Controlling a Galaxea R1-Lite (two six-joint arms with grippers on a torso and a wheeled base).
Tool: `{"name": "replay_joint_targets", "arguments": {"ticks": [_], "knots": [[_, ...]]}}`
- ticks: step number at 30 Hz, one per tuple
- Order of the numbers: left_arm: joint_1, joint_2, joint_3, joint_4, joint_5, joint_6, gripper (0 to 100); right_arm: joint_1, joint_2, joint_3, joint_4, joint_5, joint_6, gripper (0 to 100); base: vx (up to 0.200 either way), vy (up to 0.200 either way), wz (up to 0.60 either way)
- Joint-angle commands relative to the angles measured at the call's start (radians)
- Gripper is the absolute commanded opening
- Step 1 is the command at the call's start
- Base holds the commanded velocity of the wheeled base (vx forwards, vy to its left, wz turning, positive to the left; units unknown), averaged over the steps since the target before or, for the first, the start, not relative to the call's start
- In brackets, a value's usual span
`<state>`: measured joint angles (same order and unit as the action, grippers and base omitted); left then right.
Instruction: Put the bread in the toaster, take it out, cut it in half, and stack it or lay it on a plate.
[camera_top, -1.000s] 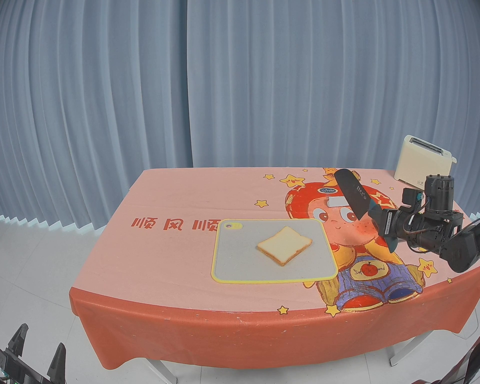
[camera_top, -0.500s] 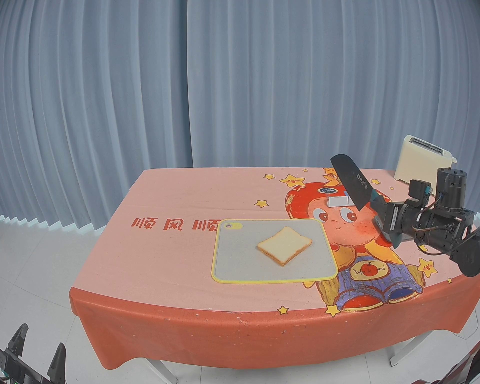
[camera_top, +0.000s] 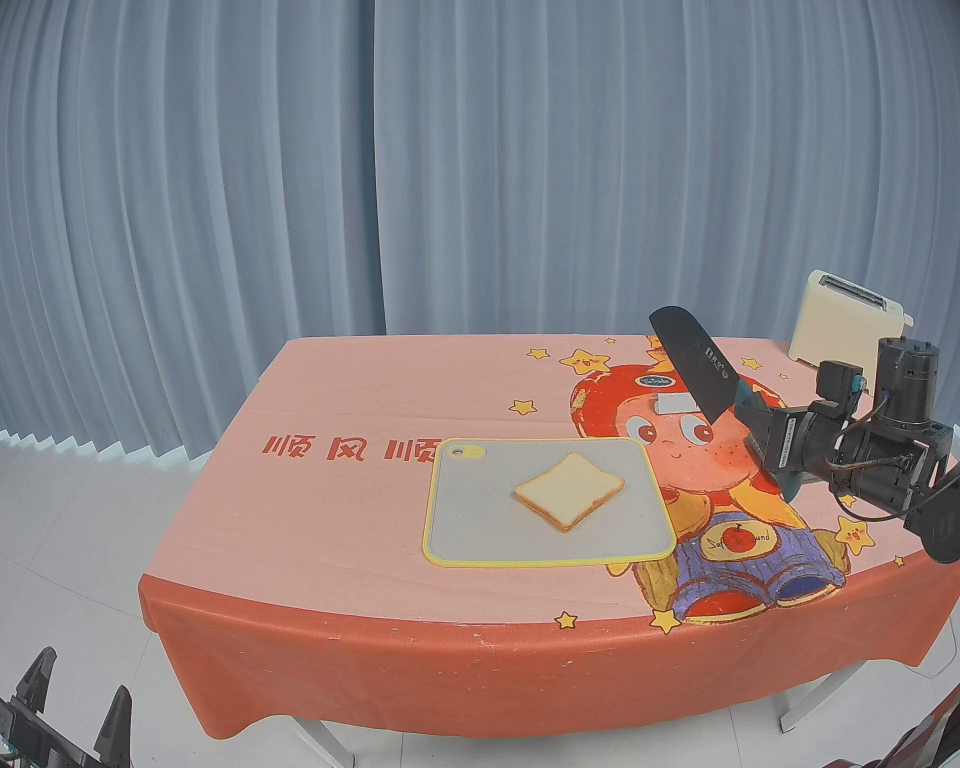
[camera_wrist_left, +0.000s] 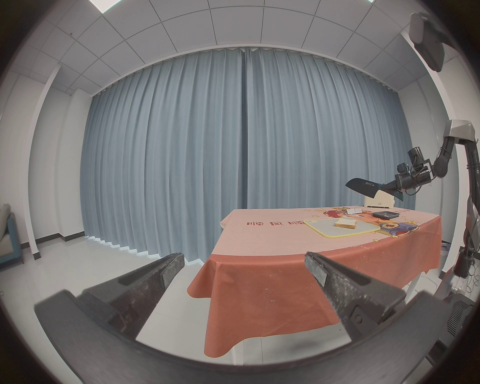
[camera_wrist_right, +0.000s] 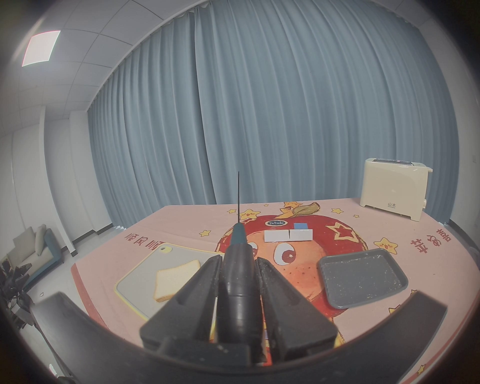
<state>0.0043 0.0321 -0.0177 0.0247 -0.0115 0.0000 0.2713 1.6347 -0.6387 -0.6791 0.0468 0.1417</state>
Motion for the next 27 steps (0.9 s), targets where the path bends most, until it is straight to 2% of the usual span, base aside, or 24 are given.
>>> {"name": "replay_joint_targets", "arguments": {"ticks": [1, 9, 20, 25, 27], "knots": [[0.000, 0.002, 0.008, 0.000, 0.001, 0.000, 100, 0.020, -0.001, 0.005, 0.000, 0.001, 0.001, 0, 0.000, 0.000, 0.00], [0.000, 0.002, 0.008, 0.000, -0.001, 0.000, 100, 0.023, 0.001, 0.005, 0.000, -0.001, -0.005, 0, 0.000, 0.000, 0.00], [0.000, 0.002, 0.008, 0.000, -0.001, 0.000, 100, 0.052, -0.024, 0.037, 0.000, 0.008, -0.090, 0, 0.000, 0.000, 0.00], [0.000, 0.002, 0.008, 0.000, -0.001, 0.000, 100, 0.062, -0.019, 0.040, 0.000, 0.011, -0.102, 0, 0.000, 0.000, 0.00], [0.000, 0.002, 0.008, 0.000, -0.001, 0.000, 100, 0.080, -0.022, 0.053, 0.000, 0.027, -0.120, 0, 0.000, 0.000, 0.00]]}}
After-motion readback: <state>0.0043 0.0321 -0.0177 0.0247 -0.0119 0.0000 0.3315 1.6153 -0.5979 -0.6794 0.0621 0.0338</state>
